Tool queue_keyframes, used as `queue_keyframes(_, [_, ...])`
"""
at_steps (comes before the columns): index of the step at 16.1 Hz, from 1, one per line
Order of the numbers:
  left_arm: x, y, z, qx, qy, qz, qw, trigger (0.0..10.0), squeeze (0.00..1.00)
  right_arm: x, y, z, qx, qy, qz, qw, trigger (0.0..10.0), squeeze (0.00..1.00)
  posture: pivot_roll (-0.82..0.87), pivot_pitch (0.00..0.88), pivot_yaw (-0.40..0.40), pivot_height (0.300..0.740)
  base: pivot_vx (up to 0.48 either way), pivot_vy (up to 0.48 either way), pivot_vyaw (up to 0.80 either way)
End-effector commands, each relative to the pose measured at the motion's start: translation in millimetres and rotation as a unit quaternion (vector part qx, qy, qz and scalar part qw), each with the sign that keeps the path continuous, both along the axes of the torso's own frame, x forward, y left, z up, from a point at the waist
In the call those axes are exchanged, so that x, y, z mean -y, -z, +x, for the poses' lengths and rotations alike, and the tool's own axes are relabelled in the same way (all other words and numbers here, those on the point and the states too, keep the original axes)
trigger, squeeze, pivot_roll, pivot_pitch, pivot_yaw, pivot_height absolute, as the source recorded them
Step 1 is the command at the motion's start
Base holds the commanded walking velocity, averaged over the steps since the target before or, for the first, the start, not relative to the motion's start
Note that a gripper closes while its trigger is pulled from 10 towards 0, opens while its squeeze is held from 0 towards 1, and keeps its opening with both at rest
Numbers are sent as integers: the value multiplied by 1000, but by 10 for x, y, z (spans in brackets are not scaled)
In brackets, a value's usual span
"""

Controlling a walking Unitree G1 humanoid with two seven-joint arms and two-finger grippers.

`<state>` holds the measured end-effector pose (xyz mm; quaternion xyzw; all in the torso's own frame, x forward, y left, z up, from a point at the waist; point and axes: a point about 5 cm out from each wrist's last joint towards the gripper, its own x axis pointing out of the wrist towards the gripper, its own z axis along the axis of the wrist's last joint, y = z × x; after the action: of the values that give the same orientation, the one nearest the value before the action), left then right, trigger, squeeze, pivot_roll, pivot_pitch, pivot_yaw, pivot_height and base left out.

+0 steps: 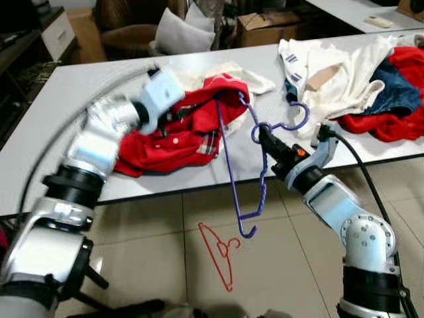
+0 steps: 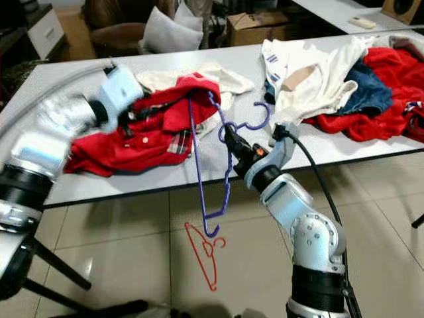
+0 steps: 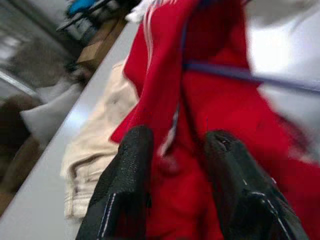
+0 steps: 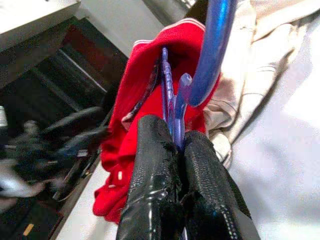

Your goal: Hang hanger

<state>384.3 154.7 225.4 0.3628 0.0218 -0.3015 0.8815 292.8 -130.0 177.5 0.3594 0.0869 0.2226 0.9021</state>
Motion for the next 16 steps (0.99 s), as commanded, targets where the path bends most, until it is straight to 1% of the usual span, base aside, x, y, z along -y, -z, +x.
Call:
queue_keyframes(1, [-2, 27, 47, 30, -16, 18, 999, 10000, 0, -24, -28, -13, 8, -13, 6, 1000, 0, 0, -239, 0, 92, 710, 0, 0, 0])
queue_keyframes(2, [-4, 37, 70, 42, -23, 21, 999, 10000, 0, -26, -31, -16, 9, -15, 6, 1000, 0, 0, -244, 0, 97, 710, 0, 0, 0])
queue_keyframes(3, [5, -4, 109, 53, -24, -9, 998, 10000, 0, -29, -46, -25, 13, -17, 8, 1000, 0, 0, -250, 0, 101, 710, 0, 0, 0])
queue_keyframes(4, [12, -18, 124, 46, -21, -36, 998, 10000, 0, -30, -54, -31, 15, -18, 10, 1000, 0, 0, -253, 0, 102, 710, 0, 0, 0])
queue_keyframes(5, [5, -19, 144, 42, -24, -49, 998, 10000, 0, -31, -60, -34, 17, -20, 11, 1000, 0, 0, -253, 0, 102, 710, 0, 0, 0])
queue_keyframes(6, [-19, 32, 170, 21, -26, -65, 997, 10000, 0, -37, -68, -42, 19, -23, 12, 999, 0, 0, -257, 0, 103, 710, 0, 0, 0])
queue_keyframes(7, [-53, 79, 193, 20, -35, -48, 998, 10000, 0, -41, -74, -45, 21, -25, 14, 999, 0, 0, -257, 0, 103, 710, 0, 0, 0])
queue_keyframes(9, [-102, 106, 220, 19, -50, -40, 998, 10000, 0, -46, -83, -51, 24, -30, 15, 999, 0, 0, -257, 0, 101, 710, 0, 0, 0])
queue_keyframes(11, [-131, 127, 237, 3, -61, -51, 997, 10000, 0, -52, -97, -53, 27, -36, 17, 999, 0, 0, -257, 0, 96, 710, 0, 0, 0])
queue_keyframes(13, [-127, 125, 249, 0, -65, -56, 996, 10000, 0, -60, -111, -54, 30, -41, 18, 999, 0, 0, -257, 0, 94, 710, 0, 0, 0])
queue_keyframes(14, [-137, 81, 274, 15, -84, -61, 994, 10000, 0, -74, -138, -61, 38, -48, 22, 998, 0, 0, -257, 0, 94, 710, 0, 0, 0])
queue_keyframes(16, [-140, 48, 293, 16, -96, -85, 992, 10000, 0, -90, -173, -90, 49, -61, 27, 997, 0, 0, -257, 0, 94, 710, 0, 0, 0])
